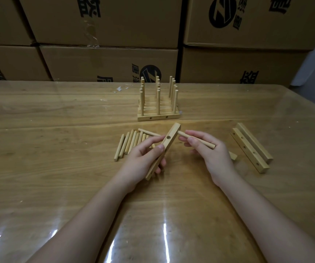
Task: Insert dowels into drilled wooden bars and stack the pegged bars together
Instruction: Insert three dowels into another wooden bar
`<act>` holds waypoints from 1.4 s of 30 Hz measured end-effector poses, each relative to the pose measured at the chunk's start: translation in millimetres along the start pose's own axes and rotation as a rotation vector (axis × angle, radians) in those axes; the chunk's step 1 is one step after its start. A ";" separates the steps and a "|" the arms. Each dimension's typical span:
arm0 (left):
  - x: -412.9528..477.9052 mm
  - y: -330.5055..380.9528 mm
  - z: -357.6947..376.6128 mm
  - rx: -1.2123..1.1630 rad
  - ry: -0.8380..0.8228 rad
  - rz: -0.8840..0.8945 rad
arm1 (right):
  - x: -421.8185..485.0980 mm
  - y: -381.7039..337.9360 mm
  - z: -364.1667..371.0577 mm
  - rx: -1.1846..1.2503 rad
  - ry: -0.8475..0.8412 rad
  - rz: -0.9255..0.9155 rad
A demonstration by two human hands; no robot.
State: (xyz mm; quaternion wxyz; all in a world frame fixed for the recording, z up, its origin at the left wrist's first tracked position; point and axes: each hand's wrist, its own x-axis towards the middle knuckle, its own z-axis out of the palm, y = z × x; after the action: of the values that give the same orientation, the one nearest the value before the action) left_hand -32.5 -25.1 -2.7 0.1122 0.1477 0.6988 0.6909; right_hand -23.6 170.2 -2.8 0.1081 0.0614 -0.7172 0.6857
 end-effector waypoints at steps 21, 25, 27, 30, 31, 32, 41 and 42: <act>2.3 -0.8 1.5 -0.033 0.024 0.034 | 0.6 -1.2 -0.9 0.056 0.109 -0.005; 3.8 -4.3 1.7 -0.044 0.070 0.039 | 1.0 2.5 -1.9 -0.056 0.282 -0.134; 3.0 -5.1 1.6 -0.042 0.087 0.048 | 1.0 5.7 -0.6 -0.140 0.283 -0.153; 3.5 -5.1 1.0 -0.048 0.104 0.047 | 0.0 9.9 -0.8 -0.263 0.268 -0.218; 3.6 -4.6 0.8 -0.044 0.102 0.046 | 0.3 10.8 -1.0 -0.313 0.265 -0.243; 4.0 -4.3 1.0 -0.040 0.097 0.043 | 0.6 11.4 -1.0 -0.357 0.266 -0.253; 6.0 -5.6 0.5 -0.056 0.091 0.025 | 6.5 14.7 -3.1 -0.388 0.244 -0.156; 5.5 -5.7 0.3 -0.056 0.088 0.026 | 6.0 14.2 -3.5 -0.383 0.241 -0.151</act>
State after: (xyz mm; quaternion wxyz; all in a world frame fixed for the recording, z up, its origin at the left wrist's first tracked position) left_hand -37.9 -22.8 -8.2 0.0765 0.1227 0.6814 0.7175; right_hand -32.5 174.8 -15.0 0.2537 0.0109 -0.8095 0.5293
